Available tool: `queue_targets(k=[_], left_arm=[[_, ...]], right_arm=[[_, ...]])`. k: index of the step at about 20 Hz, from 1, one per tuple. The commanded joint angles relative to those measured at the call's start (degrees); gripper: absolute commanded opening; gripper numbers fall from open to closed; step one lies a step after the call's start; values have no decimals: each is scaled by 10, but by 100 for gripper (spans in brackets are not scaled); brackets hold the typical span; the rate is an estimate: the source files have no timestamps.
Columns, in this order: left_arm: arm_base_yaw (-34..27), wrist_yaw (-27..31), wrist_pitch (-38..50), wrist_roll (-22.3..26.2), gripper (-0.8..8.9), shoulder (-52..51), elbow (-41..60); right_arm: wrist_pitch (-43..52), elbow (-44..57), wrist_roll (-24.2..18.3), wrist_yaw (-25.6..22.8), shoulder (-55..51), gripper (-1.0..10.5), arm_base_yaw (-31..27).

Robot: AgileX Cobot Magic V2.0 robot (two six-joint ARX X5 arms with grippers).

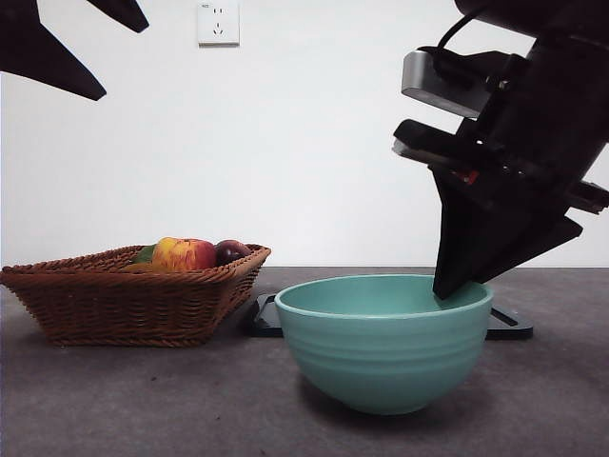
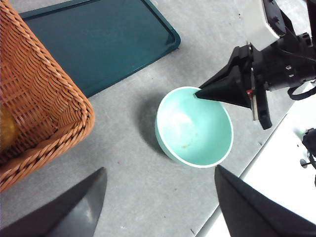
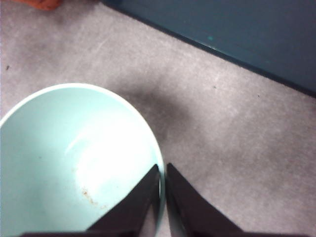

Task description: Pick up the wifruite, put it on the bowl, pick up the plate, put it on desk

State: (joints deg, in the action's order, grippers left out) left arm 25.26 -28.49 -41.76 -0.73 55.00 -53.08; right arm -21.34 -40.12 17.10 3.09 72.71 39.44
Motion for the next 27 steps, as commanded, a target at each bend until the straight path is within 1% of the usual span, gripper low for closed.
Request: queue_targets(k=[1, 9, 10, 12, 17, 18, 20, 23, 25, 27], left_arm=[[3, -3, 5, 8, 344, 4, -6], [3, -3, 5, 12, 344, 4, -6], [3, -3, 5, 12, 344, 4, -6], [3, -3, 2, 12, 344, 4, -6], [3, -3, -7, 14, 344, 4, -6], [3, -3, -7, 14, 344, 4, -6], [3, -3, -6, 14, 344, 4, -6], [3, -3, -5, 16, 344, 4, -6], [3, -3, -6, 16, 344, 4, -6], [3, -3, -7, 16, 344, 4, -6]], right_arm=[[11, -3, 9, -1, 10, 13, 6], [15, -3, 10, 3, 26, 13, 21], [17, -3, 10, -2, 32, 13, 24], [17, -3, 10, -29, 39, 13, 26], [19, -4, 18, -36, 29, 16, 30], [18, -5, 18, -44, 22, 34, 33], [19, -5, 18, -53, 3, 133, 35], [17, -5, 18, -45, -23, 200, 35], [12, -5, 20, -37, -40, 312, 35], [11, -5, 20, -35, -70, 325, 35]])
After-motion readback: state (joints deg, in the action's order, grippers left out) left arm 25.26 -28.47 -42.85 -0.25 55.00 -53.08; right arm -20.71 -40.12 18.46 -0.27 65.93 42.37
